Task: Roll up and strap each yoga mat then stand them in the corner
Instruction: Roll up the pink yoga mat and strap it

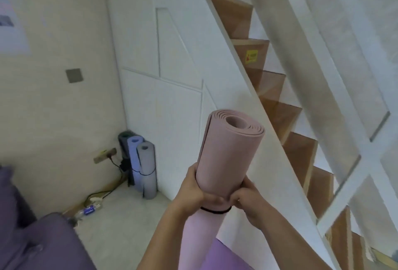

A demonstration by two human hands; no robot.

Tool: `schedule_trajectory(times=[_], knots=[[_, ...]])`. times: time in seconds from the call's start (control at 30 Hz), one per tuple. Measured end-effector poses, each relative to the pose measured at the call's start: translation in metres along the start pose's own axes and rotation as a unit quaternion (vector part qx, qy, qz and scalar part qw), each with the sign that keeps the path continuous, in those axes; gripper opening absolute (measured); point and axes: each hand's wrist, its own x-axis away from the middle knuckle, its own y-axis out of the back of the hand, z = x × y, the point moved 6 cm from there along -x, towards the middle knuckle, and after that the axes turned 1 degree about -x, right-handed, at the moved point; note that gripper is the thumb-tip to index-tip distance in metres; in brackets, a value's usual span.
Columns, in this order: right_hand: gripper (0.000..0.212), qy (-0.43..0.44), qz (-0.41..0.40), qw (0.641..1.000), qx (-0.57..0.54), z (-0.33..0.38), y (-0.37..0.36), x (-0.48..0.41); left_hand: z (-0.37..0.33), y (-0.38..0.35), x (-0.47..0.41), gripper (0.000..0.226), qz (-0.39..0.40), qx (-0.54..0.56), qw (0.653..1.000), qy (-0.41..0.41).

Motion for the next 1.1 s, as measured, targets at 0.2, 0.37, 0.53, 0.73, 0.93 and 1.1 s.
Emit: schedule_trajectory(times=[0.2,0.37,0.53,0.73,0.93,1.1], knots=[[0.079,0.040,0.074,0.996,0.021,0.045,-0.061,-0.054,-0.011,0.081,-0.020,0.108,-0.060,-0.048,0.997,-0.006],[0.083,0.040,0.159,0.986,0.021,0.054,-0.120,-0.104,0.008,0.146,-0.024,0.102,-0.131,-0.085,0.988,0.014],[0.080,0.019,0.214,0.976,0.029,0.040,-0.173,-0.153,0.048,0.203,-0.034,0.109,-0.179,-0.122,0.976,0.027],[0.046,-0.037,0.208,0.976,0.056,0.029,-0.221,-0.229,0.109,0.271,-0.080,0.108,-0.189,-0.127,0.971,0.067],[0.037,-0.063,0.165,0.984,0.037,0.071,-0.265,-0.338,0.169,0.359,-0.156,0.116,-0.197,-0.079,0.969,0.125],[0.036,-0.095,0.195,0.972,0.089,0.097,-0.318,-0.408,0.205,0.413,-0.207,0.107,-0.186,-0.028,0.969,0.162]])
